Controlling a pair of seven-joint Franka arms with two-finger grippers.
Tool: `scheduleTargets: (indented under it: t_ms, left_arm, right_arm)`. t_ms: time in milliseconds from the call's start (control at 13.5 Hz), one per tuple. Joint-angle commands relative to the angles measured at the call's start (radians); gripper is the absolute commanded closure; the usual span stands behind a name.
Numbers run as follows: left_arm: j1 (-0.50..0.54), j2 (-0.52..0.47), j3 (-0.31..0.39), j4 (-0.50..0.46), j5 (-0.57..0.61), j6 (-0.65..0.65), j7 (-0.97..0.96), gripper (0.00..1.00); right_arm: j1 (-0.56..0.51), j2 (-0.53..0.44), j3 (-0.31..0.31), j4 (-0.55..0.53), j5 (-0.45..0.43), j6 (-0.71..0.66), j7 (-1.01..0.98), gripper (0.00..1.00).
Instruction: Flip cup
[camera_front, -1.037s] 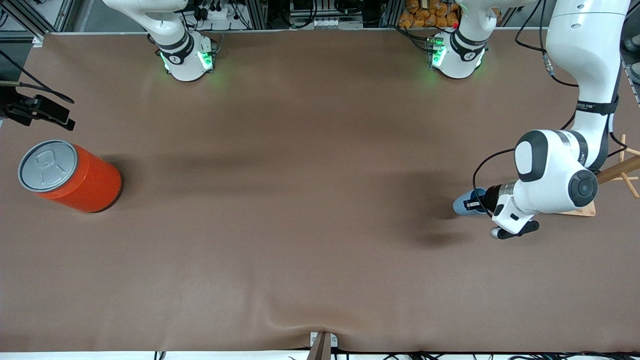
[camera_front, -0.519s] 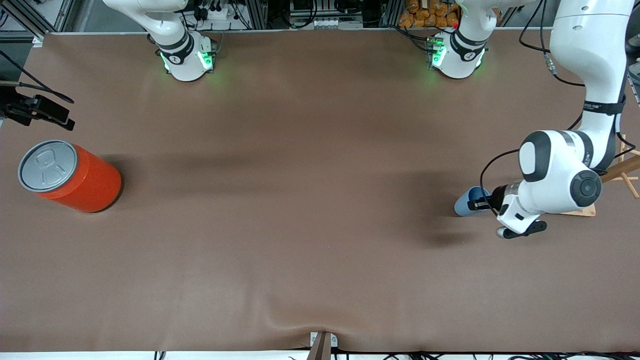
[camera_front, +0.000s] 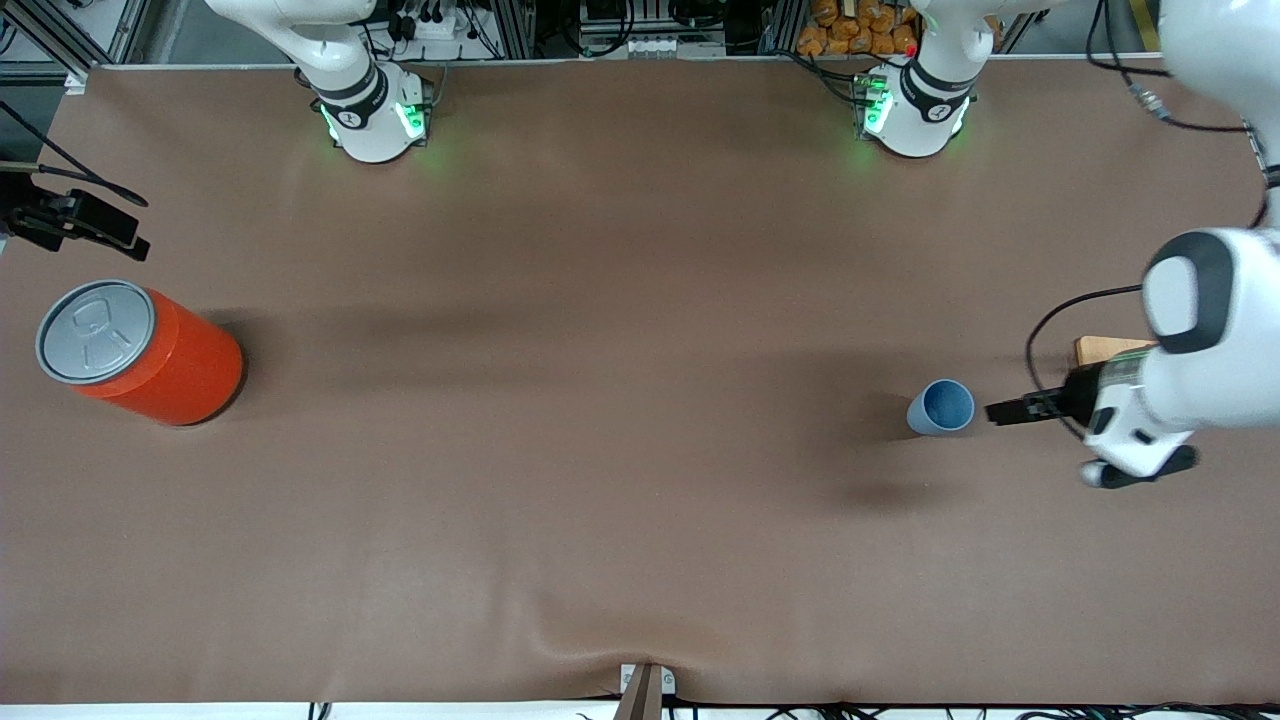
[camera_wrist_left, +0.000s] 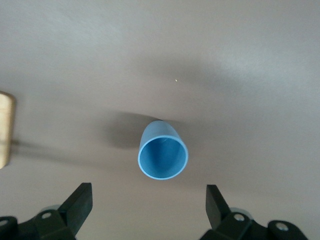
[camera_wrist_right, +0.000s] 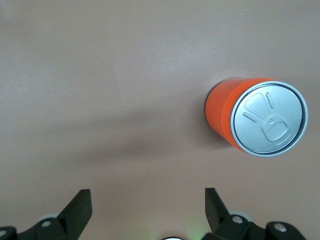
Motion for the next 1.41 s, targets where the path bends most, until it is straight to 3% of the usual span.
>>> scheduleTargets:
  t_ms: [0,296,519,741,1037,1333]
  left_arm:
    - [0.012,-0.092,-0.005,-0.002,0.035,-0.051,-0.018,0.00]
    - [-0.002,-0.258,-0.044,-0.062,0.143,-0.068,-0.023,0.00]
    - [-0.002,-0.408,-0.073,-0.172,0.144,-0.067,-0.021,0.00]
    - [0.000,-0.496,-0.095,-0.223,0.132,-0.070,-0.020,0.00]
    - [0.001,-0.522,-0.098,-0.205,0.132,-0.109,0.009,0.00]
    - [0.012,-0.486,-0.083,-0.099,0.129,-0.203,0.075,0.00]
  right_arm:
    - [0.006,-0.002,0.001,0.014,-0.016,-0.017,0.017,0.00]
    - [0.006,-0.002,0.001,0.014,-0.016,-0.017,0.017,0.00]
    - [0.006,-0.002,0.001,0.014,-0.016,-0.017,0.017,0.00]
    - [0.006,-0.002,0.001,0.014,-0.018,-0.017,0.017,0.00]
    - [0.005,-0.002,0.001,0.014,-0.018,-0.017,0.015,0.00]
    - [0.008,0.000,0.001,0.014,-0.016,-0.016,0.017,0.00]
